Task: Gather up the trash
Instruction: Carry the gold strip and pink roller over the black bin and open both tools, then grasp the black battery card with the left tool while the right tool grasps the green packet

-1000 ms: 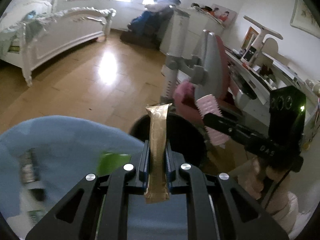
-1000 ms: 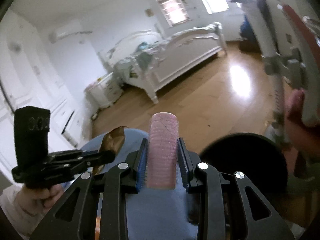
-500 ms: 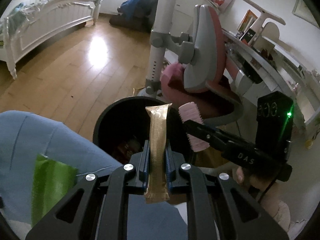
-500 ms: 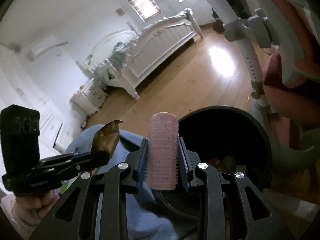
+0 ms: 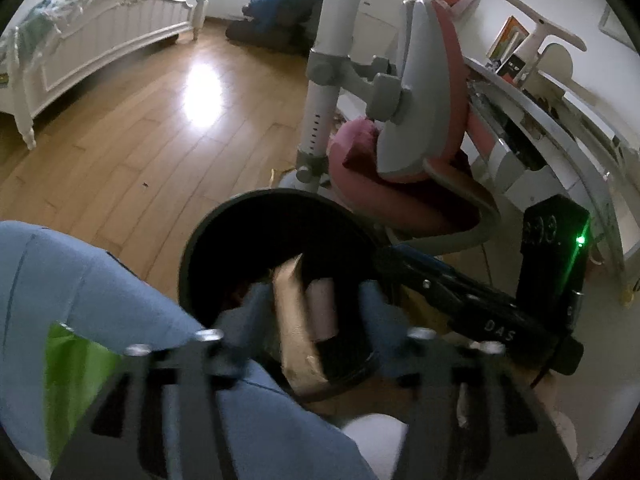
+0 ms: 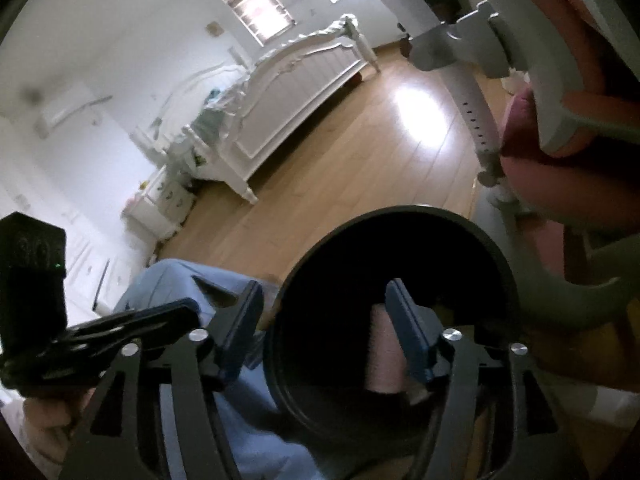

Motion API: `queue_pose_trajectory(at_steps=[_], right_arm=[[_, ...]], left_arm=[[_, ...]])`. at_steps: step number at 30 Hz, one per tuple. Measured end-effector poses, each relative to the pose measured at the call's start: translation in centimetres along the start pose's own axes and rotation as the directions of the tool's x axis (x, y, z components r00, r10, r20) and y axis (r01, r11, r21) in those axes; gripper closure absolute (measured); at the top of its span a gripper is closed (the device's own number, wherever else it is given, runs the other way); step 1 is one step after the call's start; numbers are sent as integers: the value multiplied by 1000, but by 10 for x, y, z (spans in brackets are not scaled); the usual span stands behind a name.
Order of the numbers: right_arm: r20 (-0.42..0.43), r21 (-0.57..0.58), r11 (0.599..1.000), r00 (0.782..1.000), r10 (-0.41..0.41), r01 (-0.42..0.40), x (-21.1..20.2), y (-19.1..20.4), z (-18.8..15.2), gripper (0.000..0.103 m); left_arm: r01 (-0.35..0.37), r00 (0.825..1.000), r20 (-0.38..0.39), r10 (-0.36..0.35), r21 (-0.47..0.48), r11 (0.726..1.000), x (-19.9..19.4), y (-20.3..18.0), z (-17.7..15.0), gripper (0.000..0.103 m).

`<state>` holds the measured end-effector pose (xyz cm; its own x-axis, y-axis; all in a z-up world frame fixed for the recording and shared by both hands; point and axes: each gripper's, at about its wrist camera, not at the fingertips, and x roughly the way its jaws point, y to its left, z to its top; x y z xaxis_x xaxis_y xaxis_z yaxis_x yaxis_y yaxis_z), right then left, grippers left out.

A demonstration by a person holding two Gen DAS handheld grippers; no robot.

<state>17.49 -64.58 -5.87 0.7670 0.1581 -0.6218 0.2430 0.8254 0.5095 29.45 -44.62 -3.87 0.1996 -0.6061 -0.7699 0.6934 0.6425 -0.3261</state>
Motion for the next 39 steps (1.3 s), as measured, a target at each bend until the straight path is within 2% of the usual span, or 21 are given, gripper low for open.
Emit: queue_pose_trajectory(at_steps=[1, 6, 13, 16, 19, 20, 23, 27, 31, 37, 39], right_arm=[[1, 3, 1000, 1000, 0, 0, -1, 2, -2, 31], [-10, -14, 1000, 1000, 1, -1, -2, 12, -6, 31], [-42, -92, 995, 999, 33, -37, -3, 67, -16, 31], [-77, -131, 988, 994, 71, -81, 0, 99, -24, 26], [-132, -167, 978, 986, 106, -128, 6, 131, -35, 25], [-164, -186, 972, 980, 115, -145, 11, 145, -41, 25], [-259, -211, 958, 956, 137, -195, 28, 181, -56, 25], [-346, -260, 945, 932, 103, -200, 54, 219, -73, 25], [-391, -302, 935, 919, 57, -187, 78, 241, -83, 25], [-379, -366, 918, 926, 3, -153, 104, 260, -80, 25], [-375, -384, 912, 927, -12, -143, 111, 264, -77, 25]], left_arm=[[-7, 1000, 16, 7, 2, 1000, -6, 1, -1, 36], [-13, 998, 53, 14, -16, 1000, -32, 13, -6, 36], [-80, 990, 109, 91, -100, 992, -82, 62, -27, 36], [-139, 979, 127, 161, -169, 976, -110, 102, -42, 36], [-194, 964, 134, 231, -243, 950, -131, 141, -53, 33], [-213, 959, 128, 254, -270, 939, -137, 154, -57, 28], [-243, 951, 106, 290, -322, 915, -146, 185, -64, 26], [-240, 958, 60, 281, -368, 898, -142, 215, -72, 24], [-233, 964, 32, 263, -368, 900, -133, 229, -72, 24], [-201, 972, 42, 230, -354, 913, -124, 240, -60, 24], [-210, 971, 35, 235, -339, 917, -121, 239, -56, 24]])
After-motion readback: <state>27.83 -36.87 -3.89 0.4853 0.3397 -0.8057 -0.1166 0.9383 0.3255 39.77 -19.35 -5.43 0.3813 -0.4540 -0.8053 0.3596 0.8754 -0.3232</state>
